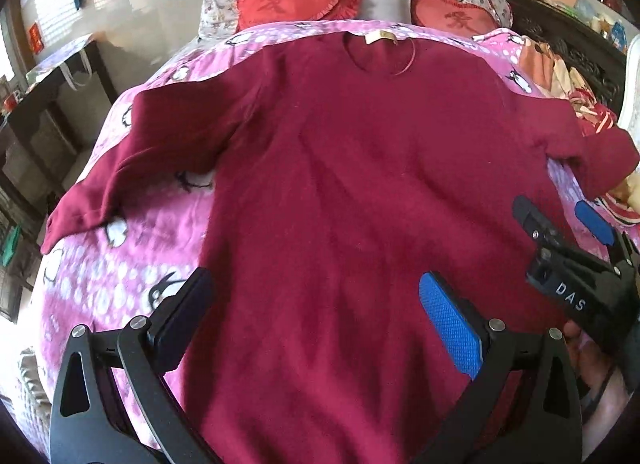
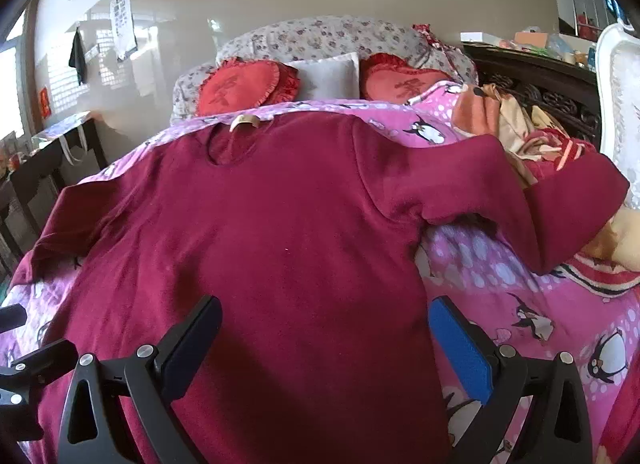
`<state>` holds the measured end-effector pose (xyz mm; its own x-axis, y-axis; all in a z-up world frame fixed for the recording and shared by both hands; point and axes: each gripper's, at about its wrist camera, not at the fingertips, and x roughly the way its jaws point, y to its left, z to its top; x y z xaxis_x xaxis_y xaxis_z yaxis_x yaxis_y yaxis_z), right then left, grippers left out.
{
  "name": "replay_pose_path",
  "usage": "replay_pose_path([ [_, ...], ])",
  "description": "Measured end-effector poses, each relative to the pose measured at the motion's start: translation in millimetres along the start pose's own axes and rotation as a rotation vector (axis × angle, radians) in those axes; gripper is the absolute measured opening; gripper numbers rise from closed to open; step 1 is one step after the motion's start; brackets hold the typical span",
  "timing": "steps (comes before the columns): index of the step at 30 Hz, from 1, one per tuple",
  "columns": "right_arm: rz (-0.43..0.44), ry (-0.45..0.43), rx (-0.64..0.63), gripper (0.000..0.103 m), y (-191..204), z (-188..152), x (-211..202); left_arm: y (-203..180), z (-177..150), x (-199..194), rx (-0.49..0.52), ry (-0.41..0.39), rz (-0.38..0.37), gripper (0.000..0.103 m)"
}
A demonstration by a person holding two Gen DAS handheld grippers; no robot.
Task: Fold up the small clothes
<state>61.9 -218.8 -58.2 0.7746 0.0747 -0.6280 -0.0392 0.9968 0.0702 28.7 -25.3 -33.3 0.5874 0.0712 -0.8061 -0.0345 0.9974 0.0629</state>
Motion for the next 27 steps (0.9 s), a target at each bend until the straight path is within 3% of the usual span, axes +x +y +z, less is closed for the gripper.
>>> replay_pose_path([
  [10, -0.016, 0.007, -0.009, 0.103, 2.8, -1.1, 2.3, -9.2, -5.1, -21.0, 0.025, -0.031, -0.018, 0.103],
  [27, -0.037, 0.033, -0.008, 0.103, 3.0, -1.6, 6.9, 23.7, -19.7, -19.8, -0.073, -0.012, -0.035, 0.103],
])
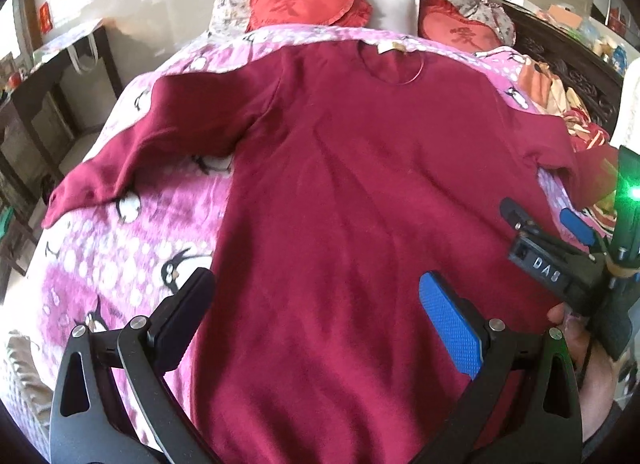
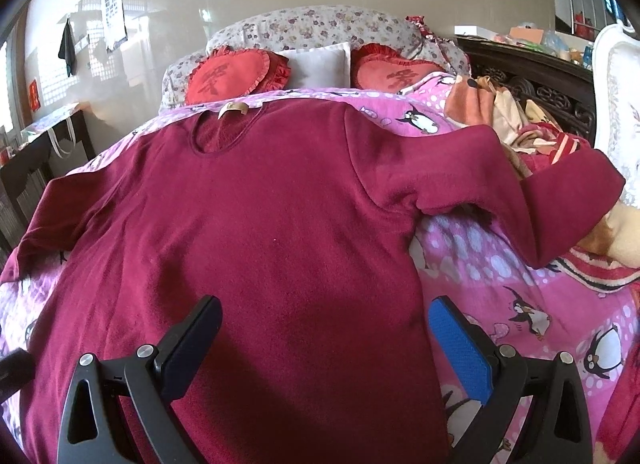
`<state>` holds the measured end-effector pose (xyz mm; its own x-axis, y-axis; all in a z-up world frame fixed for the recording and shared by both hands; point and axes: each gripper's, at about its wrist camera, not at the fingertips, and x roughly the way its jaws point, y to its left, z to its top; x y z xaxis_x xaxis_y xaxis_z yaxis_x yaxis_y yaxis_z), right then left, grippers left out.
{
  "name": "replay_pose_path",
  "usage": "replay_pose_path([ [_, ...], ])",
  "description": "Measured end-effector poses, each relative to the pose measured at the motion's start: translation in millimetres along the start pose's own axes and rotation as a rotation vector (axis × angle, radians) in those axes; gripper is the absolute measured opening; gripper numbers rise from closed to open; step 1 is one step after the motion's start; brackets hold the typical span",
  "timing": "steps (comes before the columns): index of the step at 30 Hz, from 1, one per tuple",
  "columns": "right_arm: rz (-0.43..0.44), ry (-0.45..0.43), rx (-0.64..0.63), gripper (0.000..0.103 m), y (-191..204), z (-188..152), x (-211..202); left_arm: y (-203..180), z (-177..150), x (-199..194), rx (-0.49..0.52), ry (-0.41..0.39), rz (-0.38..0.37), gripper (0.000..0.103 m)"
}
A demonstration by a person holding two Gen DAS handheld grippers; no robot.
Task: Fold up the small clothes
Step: 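Lower the left gripper onto the shirt sleeve cuff and close it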
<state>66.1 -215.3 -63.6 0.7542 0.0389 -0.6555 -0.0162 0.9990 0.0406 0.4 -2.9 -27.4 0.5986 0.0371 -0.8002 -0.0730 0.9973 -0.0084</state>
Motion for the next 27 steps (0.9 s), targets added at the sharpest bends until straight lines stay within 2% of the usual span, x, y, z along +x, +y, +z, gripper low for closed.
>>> replay_pose_path([
  [16, -0.007, 0.018, -0.020, 0.103, 4.7, -0.1, 3.8, 53.9, -31.4, -8.7, -0.087, 0.020, 0.069, 0.103],
  [27, -0.046, 0.017, -0.040, 0.103, 9.3, -0.2, 0.8, 79.0, -31.2, 3.8, -0.144, 0.033, 0.029, 0.103],
])
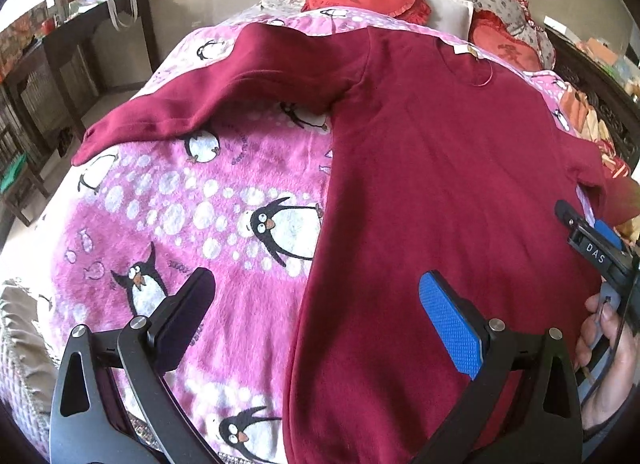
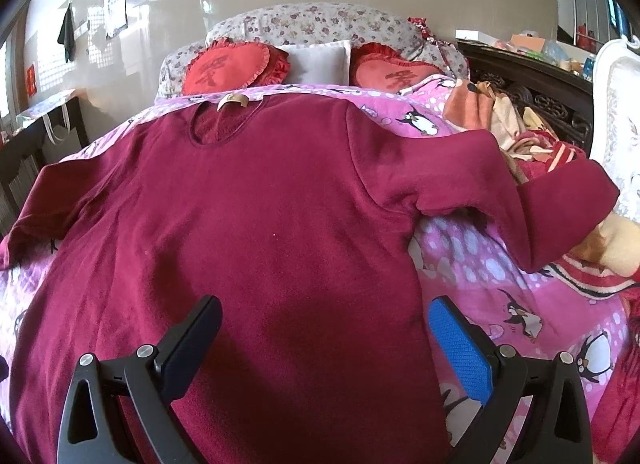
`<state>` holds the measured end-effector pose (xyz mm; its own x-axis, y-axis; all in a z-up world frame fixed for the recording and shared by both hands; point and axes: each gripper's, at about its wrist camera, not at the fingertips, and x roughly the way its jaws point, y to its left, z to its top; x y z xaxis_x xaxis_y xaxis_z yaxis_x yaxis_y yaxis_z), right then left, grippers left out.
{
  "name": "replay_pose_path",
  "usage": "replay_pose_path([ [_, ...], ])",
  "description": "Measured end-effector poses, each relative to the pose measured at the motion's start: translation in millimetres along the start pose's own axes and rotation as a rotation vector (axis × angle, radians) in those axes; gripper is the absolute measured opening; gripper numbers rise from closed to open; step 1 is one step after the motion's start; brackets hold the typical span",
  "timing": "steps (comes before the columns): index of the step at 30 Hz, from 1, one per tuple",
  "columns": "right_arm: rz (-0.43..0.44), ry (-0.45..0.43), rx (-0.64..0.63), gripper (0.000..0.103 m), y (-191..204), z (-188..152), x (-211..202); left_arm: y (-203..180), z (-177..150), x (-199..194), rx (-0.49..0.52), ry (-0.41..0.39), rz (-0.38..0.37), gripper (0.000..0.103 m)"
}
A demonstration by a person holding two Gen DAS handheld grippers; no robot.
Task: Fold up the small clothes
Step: 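Lower the left gripper onto the shirt sleeve cuff and close it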
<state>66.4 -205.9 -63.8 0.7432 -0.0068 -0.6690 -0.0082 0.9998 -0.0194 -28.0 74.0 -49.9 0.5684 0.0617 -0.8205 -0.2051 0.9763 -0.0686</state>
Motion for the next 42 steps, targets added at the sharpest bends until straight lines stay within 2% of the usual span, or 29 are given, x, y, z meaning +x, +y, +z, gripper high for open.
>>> replay_pose_path([
  [6, -0.009, 0.011, -0.016, 0.103, 3.1, 0.3, 1.8, 10.1, 3.8, 9.7, 0.004, -0.007, 0.002, 0.103],
  [11, -0.006, 0.024, -0.019, 0.103, 3.7, -0.3, 4.2, 19.3, 21.1, 7.1, 0.106, -0.133, 0.087, 0.099],
  [14, -0.004, 0.029, -0.020, 0.103, 4.2, -0.2, 5.3, 37.3, 32.9, 6.6, 0.122, -0.189, 0.110, 0.099],
  [17, 0.002, 0.036, -0.018, 0.103, 3.9, -0.1, 6.8, 75.6, 50.2, 1.7, 0.072, -0.252, 0.066, 0.099],
  [18, 0.004, 0.037, -0.018, 0.103, 3.9, 0.0, 7.0, 95.8, 58.3, 1.5, 0.037, -0.258, 0.029, 0.099],
  [20, 0.005, 0.039, -0.018, 0.103, 4.1, -0.2, 7.3, 130.6, 72.2, 5.2, -0.041, -0.219, -0.031, 0.099],
  [22, 0.005, 0.038, -0.019, 0.103, 4.4, -0.2, 7.3, 182.6, 84.7, 10.7, -0.190, -0.170, -0.157, 0.099],
  [24, 0.008, 0.038, -0.020, 0.103, 4.5, -0.2, 7.9, 238.4, 86.6, 16.1, -0.407, -0.153, -0.275, 0.099],
  [27, 0.009, 0.038, -0.021, 0.103, 4.7, -0.2, 8.0, 320.3, 71.5, 40.9, -0.819, -0.102, -0.487, 0.098],
  [29, 0.010, 0.039, -0.024, 0.103, 5.2, -0.1, 8.3, 343.9, 64.3, 58.6, -0.942, -0.076, -0.578, 0.098],
  [31, 0.012, 0.039, -0.026, 0.103, 5.7, -0.2, 8.5, 352.0, 64.8, 70.2, -0.983, -0.062, -0.610, 0.098],
  [35, 0.013, 0.040, -0.027, 0.103, 6.4, -0.4, 8.2, 348.0, 84.8, 81.7, -0.913, -0.056, -0.596, 0.098],
  [37, 0.015, 0.040, -0.026, 0.103, 6.4, -0.3, 8.4, 352.0, 85.2, 93.6, -0.960, -0.048, -0.603, 0.098],
  [40, 0.015, 0.040, -0.026, 0.103, 7.0, 0.1, 8.8, 361.7, 87.0, 96.8, -1.002, -0.098, -0.620, 0.097],
  [41, 0.015, 0.040, -0.026, 0.103, 7.3, 0.1, 9.0, 363.2, 87.0, 96.2, -1.006, -0.108, -0.618, 0.094],
  [42, 0.014, 0.041, -0.027, 0.103, 7.2, 0.0, 8.9, 365.2, 87.2, 95.0, -1.007, -0.115, -0.601, 0.080],
])
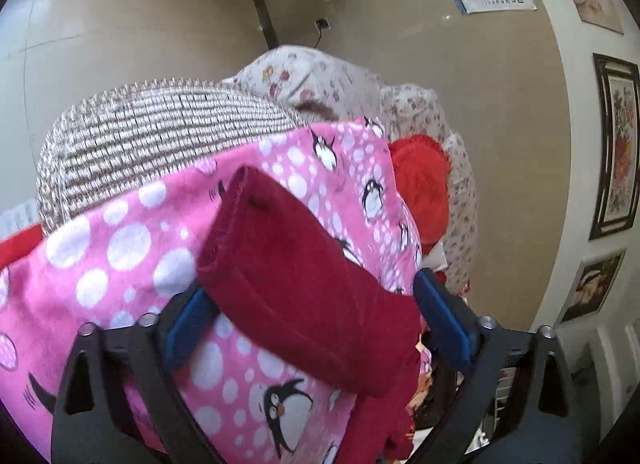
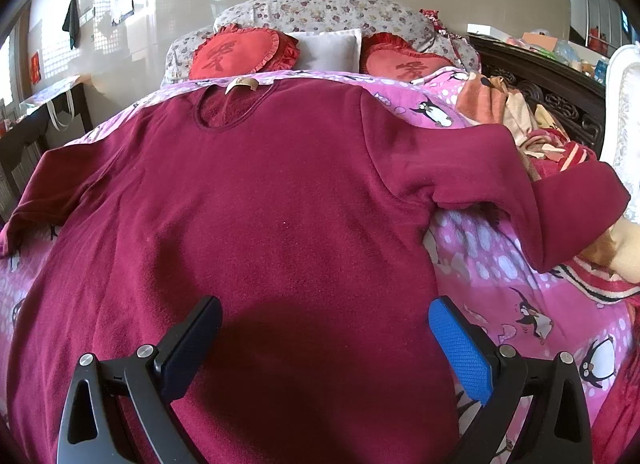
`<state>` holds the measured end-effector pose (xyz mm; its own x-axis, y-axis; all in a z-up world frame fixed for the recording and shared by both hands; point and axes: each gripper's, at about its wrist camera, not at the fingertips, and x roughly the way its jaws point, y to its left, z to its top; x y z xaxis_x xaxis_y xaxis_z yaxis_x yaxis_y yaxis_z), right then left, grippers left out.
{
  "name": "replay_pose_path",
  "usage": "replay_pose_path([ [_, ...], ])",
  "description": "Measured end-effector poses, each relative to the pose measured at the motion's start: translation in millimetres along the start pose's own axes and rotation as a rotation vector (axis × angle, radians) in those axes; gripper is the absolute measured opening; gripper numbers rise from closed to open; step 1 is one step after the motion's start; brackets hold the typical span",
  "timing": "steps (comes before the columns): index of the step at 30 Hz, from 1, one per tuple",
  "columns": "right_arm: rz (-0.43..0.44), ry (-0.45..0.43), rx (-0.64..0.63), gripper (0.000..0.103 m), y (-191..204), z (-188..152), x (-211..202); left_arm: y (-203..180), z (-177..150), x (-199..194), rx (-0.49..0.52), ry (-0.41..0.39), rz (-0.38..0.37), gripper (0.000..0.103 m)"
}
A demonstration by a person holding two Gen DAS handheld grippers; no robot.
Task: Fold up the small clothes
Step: 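Lower the left gripper onto the shirt sleeve cuff and close it, then carry the sleeve across the shirt body with the left gripper and release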
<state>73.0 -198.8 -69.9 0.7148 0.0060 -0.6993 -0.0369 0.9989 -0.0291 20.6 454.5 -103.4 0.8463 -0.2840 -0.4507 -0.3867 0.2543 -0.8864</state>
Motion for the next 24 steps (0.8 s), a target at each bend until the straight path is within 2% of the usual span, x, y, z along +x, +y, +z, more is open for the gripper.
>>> replay_pose_path([
  [1, 0.000, 0.000, 0.001, 0.103, -0.3, 0.0, -0.2, 0.3, 1.7, -1.9, 0.004, -0.011, 0.016, 0.070],
  [2, 0.000, -0.001, 0.001, 0.103, -0.3, 0.0, -0.3, 2.0, 2.0, -2.8, 0.004, -0.009, 0.020, 0.050],
  [3, 0.000, -0.002, 0.001, 0.103, 0.0, -0.1, -0.4, 3.6, 2.0, -1.3, 0.003, 0.002, 0.035, 0.034],
  [4, 0.000, -0.001, 0.000, 0.103, 0.0, 0.1, -0.2, 5.6, 1.2, 1.8, 0.003, 0.014, 0.080, 0.024],
  [6, 0.000, 0.000, 0.001, 0.103, -0.1, 0.0, -0.4, 8.5, -1.2, 5.1, 0.009, 0.024, 0.157, 0.012],
  [9, 0.001, -0.001, 0.002, 0.103, 0.0, 0.0, -0.3, 5.1, -4.8, 1.1, 0.043, -0.002, 0.207, 0.006],
  [11, 0.000, -0.001, 0.001, 0.103, 0.2, 0.1, -0.5, -9.8, -7.9, -9.5, 0.098, -0.050, 0.225, 0.005],
  [13, 0.000, -0.001, 0.001, 0.103, 0.0, 0.0, -0.5, -39.6, -8.0, -31.5, 0.198, -0.160, 0.236, 0.005],
  [16, 0.002, -0.001, 0.002, 0.103, 0.9, 0.3, -0.4, -74.4, -4.8, -62.0, 0.296, -0.312, 0.255, 0.005],
  [19, -0.001, -0.004, 0.000, 0.103, 2.4, 0.9, -0.7, -96.2, -11.5, -58.9, 0.383, -0.303, 0.249, 0.005],
  [21, -0.006, -0.005, -0.003, 0.103, 3.3, 1.1, -1.1, -109.2, -20.5, -43.4, 0.435, -0.255, 0.236, 0.005],
  [24, -0.007, -0.012, -0.004, 0.103, 4.7, 1.2, -2.7, -142.8, -49.2, 0.3, 0.526, -0.150, 0.184, 0.005],
])
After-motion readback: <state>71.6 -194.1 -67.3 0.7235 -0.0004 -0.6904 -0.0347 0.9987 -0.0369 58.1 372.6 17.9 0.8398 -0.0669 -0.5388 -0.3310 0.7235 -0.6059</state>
